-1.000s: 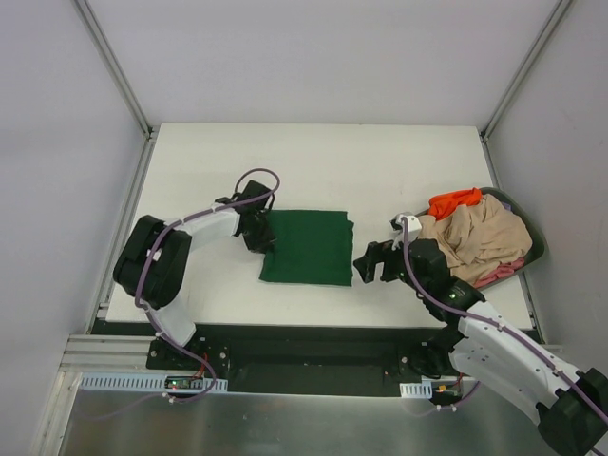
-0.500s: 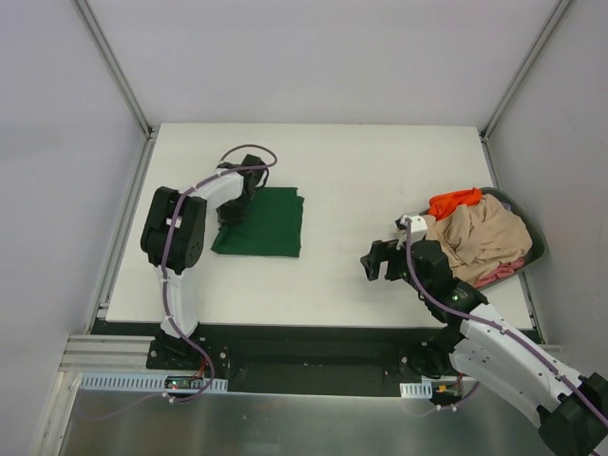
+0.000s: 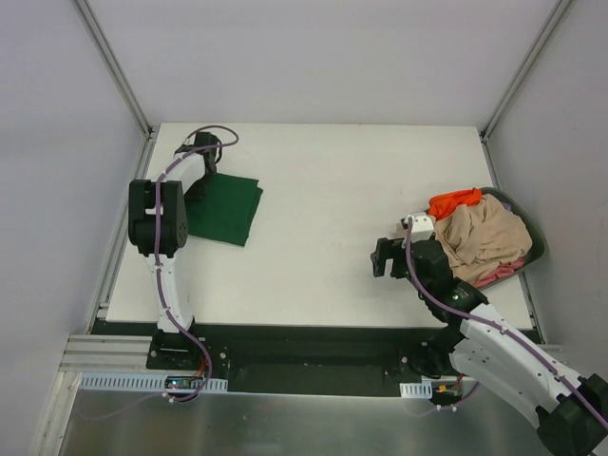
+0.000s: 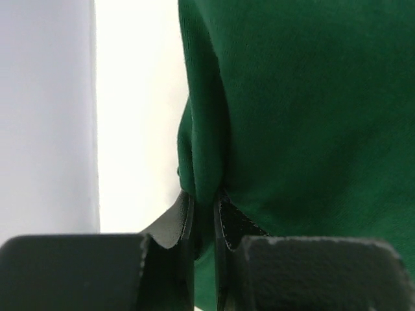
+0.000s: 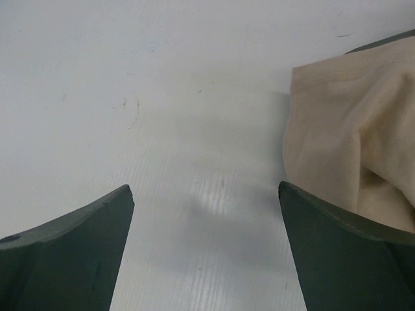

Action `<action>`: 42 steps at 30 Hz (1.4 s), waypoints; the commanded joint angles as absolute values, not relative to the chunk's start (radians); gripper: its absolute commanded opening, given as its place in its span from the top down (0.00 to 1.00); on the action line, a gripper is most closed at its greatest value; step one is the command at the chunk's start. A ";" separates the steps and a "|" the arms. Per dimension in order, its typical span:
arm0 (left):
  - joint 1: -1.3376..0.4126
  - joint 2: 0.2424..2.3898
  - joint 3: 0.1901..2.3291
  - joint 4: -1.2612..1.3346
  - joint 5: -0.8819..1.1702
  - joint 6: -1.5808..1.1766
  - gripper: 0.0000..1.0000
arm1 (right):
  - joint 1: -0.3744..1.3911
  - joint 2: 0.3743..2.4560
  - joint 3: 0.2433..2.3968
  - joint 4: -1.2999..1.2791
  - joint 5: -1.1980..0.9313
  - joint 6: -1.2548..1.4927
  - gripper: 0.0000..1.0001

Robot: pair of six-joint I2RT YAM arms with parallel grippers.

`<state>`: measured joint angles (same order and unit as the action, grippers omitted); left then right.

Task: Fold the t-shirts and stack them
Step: Put the neatly folded tshirt into the corner of the board with the left arm

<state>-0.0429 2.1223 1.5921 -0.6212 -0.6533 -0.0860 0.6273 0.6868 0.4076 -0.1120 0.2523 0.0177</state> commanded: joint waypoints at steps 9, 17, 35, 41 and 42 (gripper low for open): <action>-0.008 2.164 1.722 -0.688 -0.897 0.054 1.00 | 0.606 0.710 0.440 -0.115 0.304 -0.015 0.04; 0.023 2.174 1.779 -0.788 -0.890 0.038 1.00 | 0.603 0.707 0.437 -0.118 0.308 -0.014 0.04; 0.017 2.212 1.873 -0.894 -0.905 -0.189 0.24 | 0.598 0.709 0.440 -0.135 0.299 -0.006 0.04; -0.054 2.143 1.925 -0.946 -0.602 -0.284 0.01 | 0.598 0.729 0.446 -0.135 0.287 -0.002 0.04; -0.063 2.123 1.924 -0.945 -0.535 -0.297 0.01 | 0.598 0.730 0.446 -0.135 0.285 -0.002 0.04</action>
